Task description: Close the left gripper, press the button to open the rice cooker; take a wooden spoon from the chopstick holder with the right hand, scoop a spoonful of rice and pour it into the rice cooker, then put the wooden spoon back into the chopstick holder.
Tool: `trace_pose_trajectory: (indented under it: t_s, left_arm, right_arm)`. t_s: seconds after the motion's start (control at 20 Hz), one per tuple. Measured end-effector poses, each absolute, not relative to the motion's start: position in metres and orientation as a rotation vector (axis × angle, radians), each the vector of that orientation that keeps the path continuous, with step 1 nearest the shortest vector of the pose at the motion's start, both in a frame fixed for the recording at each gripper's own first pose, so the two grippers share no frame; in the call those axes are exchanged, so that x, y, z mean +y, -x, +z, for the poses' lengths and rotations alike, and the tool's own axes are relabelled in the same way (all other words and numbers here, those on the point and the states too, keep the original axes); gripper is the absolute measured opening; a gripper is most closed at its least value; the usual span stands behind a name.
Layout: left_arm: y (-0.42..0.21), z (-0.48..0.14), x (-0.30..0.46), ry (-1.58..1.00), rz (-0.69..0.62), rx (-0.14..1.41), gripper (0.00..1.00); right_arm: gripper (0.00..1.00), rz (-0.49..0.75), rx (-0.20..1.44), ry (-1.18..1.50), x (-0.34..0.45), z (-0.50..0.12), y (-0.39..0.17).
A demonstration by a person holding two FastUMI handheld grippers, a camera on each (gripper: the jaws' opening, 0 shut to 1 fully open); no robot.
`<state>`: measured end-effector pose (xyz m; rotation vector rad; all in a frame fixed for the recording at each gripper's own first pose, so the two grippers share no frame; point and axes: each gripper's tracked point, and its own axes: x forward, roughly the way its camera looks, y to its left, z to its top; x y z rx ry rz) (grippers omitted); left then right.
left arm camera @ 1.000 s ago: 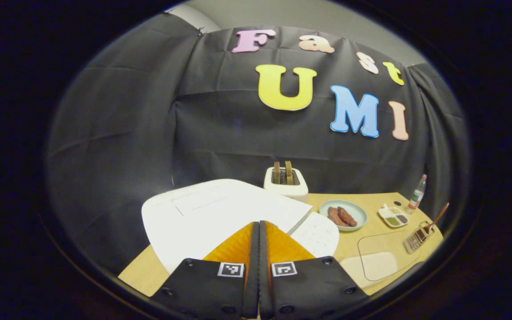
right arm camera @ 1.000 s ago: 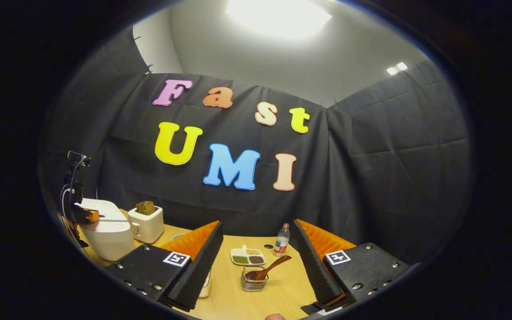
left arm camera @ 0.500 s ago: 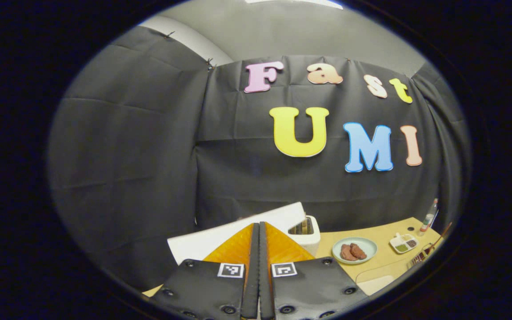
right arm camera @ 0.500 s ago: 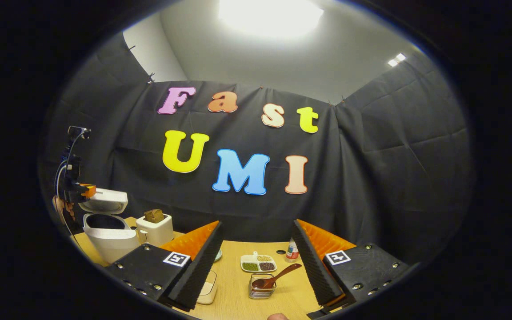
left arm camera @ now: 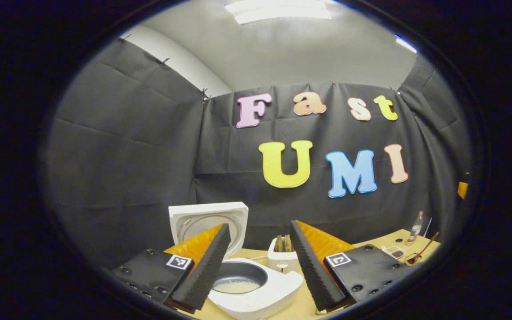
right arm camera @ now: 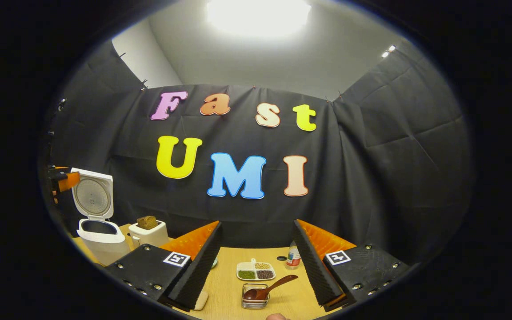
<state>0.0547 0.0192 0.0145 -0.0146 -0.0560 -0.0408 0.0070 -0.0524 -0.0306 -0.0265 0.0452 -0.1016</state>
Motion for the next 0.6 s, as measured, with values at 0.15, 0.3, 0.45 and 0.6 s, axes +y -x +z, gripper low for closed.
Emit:
trace_pose_trajectory:
  t_s: [0.15,0.3,0.45,0.6]
  left_arm:
    - [-0.027,0.033,0.000,0.017,-0.056,-0.094,0.99]
    - [-0.004,0.042,-0.014,0.008,-0.058,-0.108,0.92]
    - [0.016,0.045,-0.024,-0.012,-0.051,-0.105,0.92]
    - [0.028,0.042,-0.027,-0.032,-0.039,-0.087,0.92]
  right_arm:
    - [0.95,-0.115,0.069,0.003,-0.074,-0.050,-0.024]
    - [0.95,-0.130,0.112,-0.021,-0.094,-0.074,-0.041]
    - [0.95,-0.134,0.156,-0.039,-0.110,-0.103,-0.056]
    - [0.95,-0.144,0.208,-0.081,-0.119,-0.133,-0.068]
